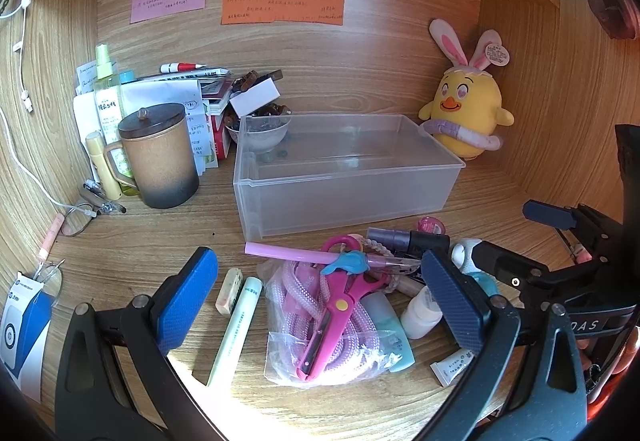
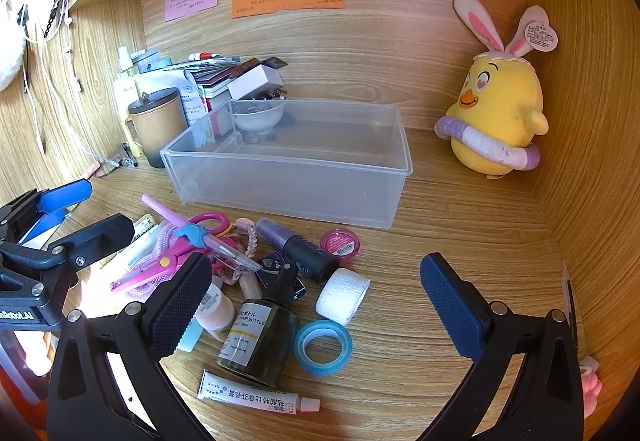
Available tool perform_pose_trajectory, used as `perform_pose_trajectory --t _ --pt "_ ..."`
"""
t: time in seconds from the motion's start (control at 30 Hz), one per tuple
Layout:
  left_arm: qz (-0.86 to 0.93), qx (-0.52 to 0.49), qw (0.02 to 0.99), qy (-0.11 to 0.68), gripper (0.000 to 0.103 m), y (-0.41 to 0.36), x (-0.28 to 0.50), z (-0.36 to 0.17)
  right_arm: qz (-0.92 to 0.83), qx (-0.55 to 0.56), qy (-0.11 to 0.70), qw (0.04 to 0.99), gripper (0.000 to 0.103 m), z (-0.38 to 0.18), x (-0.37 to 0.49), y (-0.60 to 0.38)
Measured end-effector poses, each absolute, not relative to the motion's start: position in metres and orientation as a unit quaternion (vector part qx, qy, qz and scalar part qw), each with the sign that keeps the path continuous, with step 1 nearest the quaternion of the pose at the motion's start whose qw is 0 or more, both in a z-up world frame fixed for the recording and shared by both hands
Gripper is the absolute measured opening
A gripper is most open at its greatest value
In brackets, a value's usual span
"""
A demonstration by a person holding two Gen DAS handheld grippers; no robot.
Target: Organize objects
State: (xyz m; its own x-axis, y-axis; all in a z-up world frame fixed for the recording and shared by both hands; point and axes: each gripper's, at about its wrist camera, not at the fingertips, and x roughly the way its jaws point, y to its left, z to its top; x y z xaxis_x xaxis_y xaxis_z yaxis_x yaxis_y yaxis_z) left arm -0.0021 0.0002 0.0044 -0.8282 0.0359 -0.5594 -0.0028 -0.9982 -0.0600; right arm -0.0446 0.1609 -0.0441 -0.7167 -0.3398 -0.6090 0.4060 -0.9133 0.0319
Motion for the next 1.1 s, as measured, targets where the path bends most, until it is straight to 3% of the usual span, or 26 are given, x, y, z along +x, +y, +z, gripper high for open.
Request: perform_pose_trajectory --t 0.17,0.33,0.63,0.87,1.1 --pt "0.956 -0.291 0.006 -0.037 0.103 -0.005 -0.002 0.002 -0.933 0.299 0.043 0.197 0.103 -0.041 -0.042 0.164" --pt "0.953 -0.3 0.007 -0.046 0.088 -0.014 -0.003 0.001 -0.938 0.284 0.037 0.194 0.102 -0.036 -0.041 0.17" --pt "0.948 -0.309 -0.028 -0.074 0.085 -0.06 0.0 -0.002 -0.93 0.314 0.03 0.187 0.081 -0.046 -0.057 0.186" --pt "0.929 -0.357 -0.05 -0.078 0.065 -0.086 -0.015 -0.023 -0.917 0.358 0.01 0.178 0.06 -0.065 -0.074 0.2" --pt "0.906 -0.413 -0.021 -0.089 0.047 -0.086 -0.037 -0.045 -0.904 0.384 0.011 0.187 0.053 -0.078 -0.079 0.193"
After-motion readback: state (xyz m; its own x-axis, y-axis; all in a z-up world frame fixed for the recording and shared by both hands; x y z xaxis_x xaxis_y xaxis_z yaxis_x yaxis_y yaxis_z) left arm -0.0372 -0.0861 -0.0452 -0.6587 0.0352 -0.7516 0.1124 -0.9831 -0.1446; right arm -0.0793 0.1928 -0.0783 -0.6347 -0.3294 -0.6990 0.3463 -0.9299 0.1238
